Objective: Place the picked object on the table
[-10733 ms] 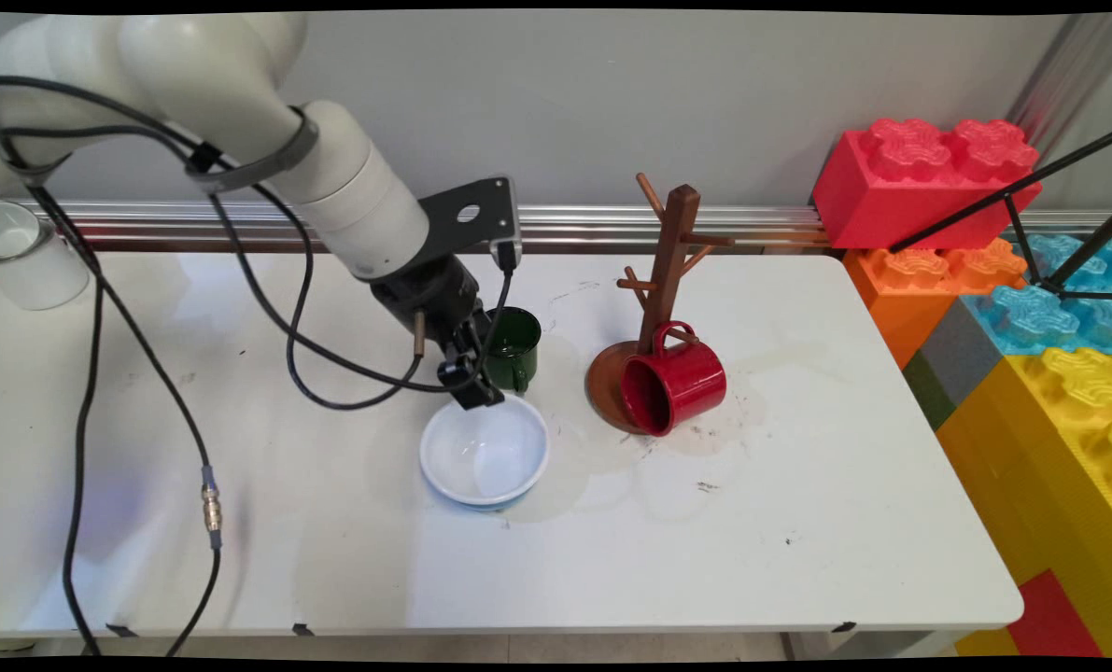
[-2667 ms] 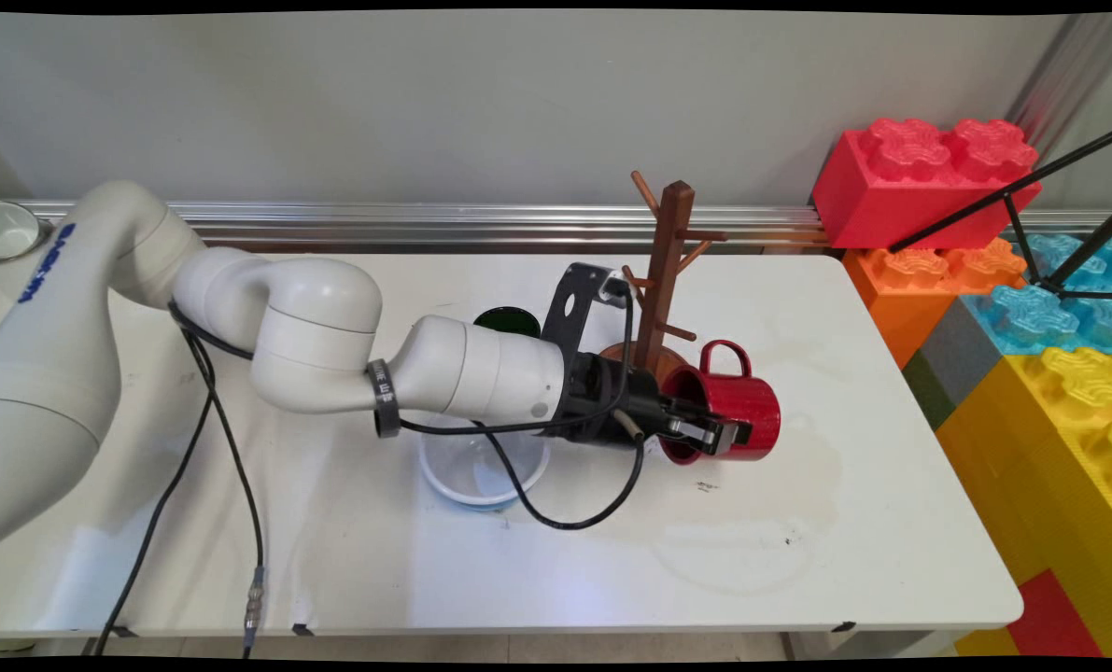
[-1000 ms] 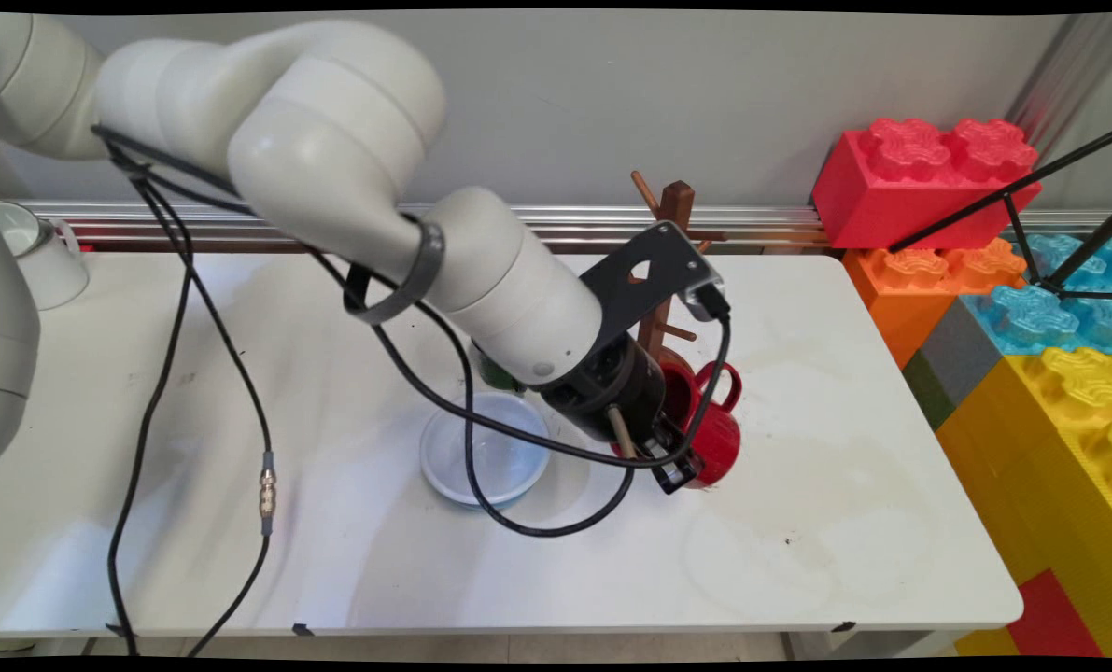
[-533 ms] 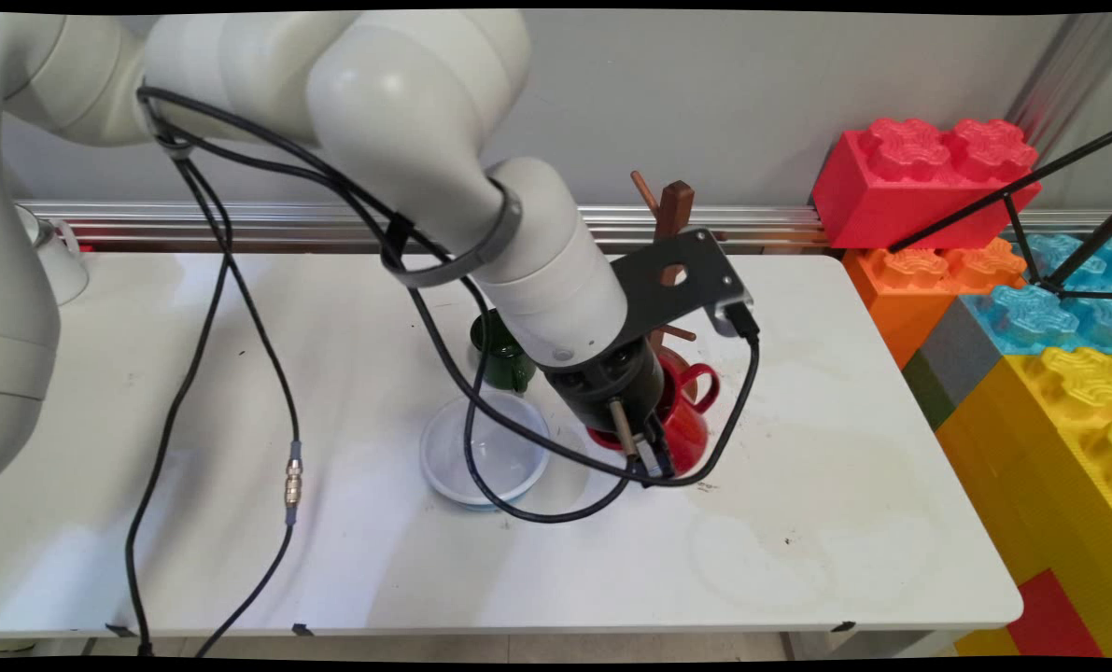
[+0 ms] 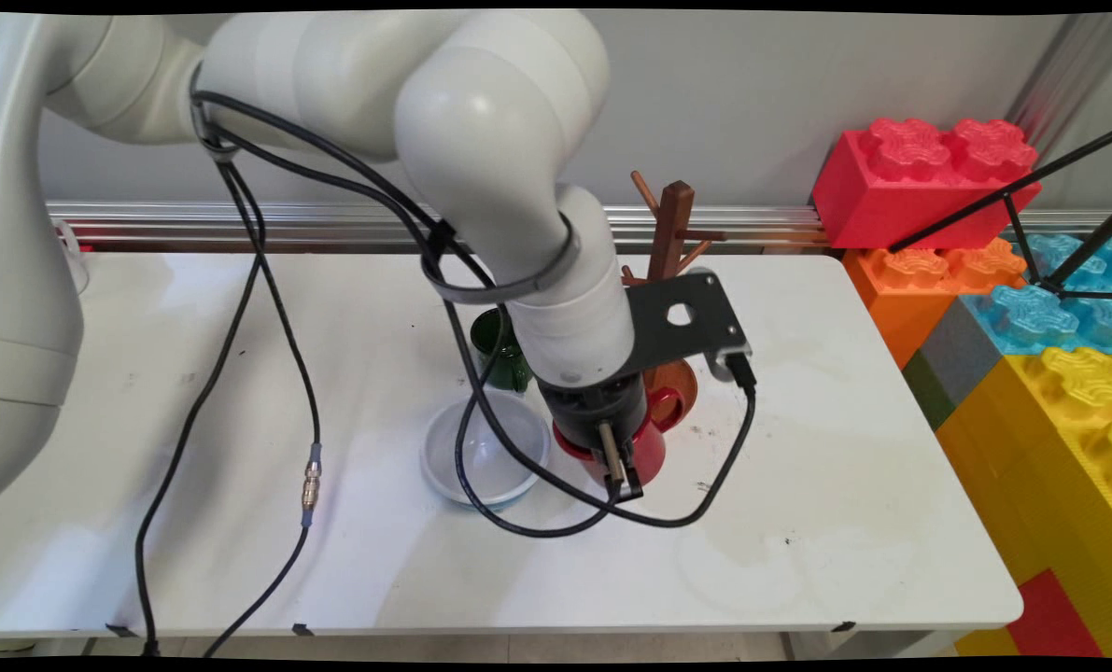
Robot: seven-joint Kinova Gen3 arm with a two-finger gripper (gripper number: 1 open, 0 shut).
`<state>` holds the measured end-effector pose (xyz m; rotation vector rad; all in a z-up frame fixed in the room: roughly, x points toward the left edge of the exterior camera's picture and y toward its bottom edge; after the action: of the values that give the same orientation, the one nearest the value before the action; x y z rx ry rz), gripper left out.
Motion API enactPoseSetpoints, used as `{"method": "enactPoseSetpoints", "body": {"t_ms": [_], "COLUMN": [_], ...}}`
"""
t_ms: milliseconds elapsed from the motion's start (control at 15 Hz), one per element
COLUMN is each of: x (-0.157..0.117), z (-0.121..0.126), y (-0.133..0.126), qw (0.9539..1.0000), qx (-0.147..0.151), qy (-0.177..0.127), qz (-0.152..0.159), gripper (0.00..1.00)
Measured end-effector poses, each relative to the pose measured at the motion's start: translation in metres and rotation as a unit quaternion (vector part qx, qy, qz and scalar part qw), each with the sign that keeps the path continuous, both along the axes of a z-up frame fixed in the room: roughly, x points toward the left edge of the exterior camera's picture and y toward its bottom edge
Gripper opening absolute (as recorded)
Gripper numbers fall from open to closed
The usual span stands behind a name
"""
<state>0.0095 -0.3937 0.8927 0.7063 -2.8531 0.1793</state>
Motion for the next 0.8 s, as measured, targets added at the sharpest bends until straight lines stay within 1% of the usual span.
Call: {"method": "enactPoseSetpoints", "body": {"t_ms": [333,800], "x": [-0.015,-0.037], "z": [-0.014,-0.037], "y": [-0.001,-0.005], "qw": [0.9995,0.9982], "qx": [0.011,0.024], "qy": [-0.03,-0.054], "qz": [-0.002,-0.007], "gripper": [0.0,0.0]}}
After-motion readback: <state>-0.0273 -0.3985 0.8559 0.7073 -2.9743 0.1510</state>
